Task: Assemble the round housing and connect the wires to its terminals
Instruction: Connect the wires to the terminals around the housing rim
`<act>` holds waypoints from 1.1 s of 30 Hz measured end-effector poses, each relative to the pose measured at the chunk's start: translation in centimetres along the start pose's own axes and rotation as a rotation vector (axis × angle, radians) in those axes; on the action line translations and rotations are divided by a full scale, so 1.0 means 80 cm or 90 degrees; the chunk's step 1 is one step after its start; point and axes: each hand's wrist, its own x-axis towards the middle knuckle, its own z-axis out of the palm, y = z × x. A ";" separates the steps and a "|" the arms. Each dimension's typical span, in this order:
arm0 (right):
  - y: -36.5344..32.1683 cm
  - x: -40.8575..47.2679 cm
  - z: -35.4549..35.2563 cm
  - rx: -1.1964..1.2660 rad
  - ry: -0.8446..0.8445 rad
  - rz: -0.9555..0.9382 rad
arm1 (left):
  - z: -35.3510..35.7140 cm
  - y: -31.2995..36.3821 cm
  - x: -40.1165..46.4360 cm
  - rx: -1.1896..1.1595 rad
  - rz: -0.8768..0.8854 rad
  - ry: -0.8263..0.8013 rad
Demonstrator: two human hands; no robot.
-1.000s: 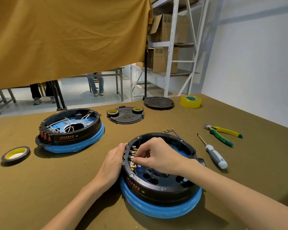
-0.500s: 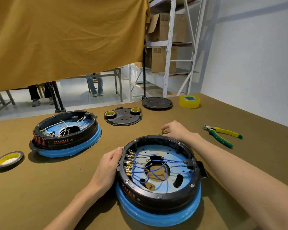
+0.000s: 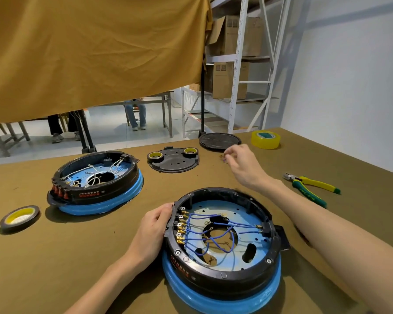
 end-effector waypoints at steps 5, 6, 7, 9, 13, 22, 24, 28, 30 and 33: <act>-0.074 -0.016 -0.040 0.251 0.041 -0.064 | -0.001 0.014 0.000 0.032 -0.001 0.019; -0.086 -0.022 -0.046 0.285 0.028 -0.067 | -0.003 0.018 0.001 0.055 0.011 0.039; -0.096 -0.028 -0.051 0.311 0.010 -0.065 | -0.004 0.023 0.003 0.082 0.028 0.066; -0.113 -0.039 -0.059 0.363 -0.032 -0.044 | -0.006 0.039 0.006 0.111 0.079 0.131; -0.129 -0.064 -0.062 0.439 -0.147 -0.001 | -0.006 0.079 0.005 0.054 0.171 0.182; -0.141 -0.099 -0.057 0.413 -0.230 -0.003 | 0.006 0.116 -0.008 0.038 0.179 0.027; -0.143 -0.100 -0.060 0.435 -0.243 0.013 | 0.006 0.118 -0.008 0.025 0.177 0.035; -0.143 -0.101 -0.065 0.414 -0.230 0.022 | 0.002 0.122 -0.009 -0.039 0.148 0.025; -0.141 -0.101 -0.067 0.391 -0.245 0.013 | 0.002 0.124 -0.010 -0.058 0.139 0.028; -0.140 -0.106 -0.068 0.420 -0.297 -0.004 | 0.001 0.123 -0.009 -0.060 0.132 0.026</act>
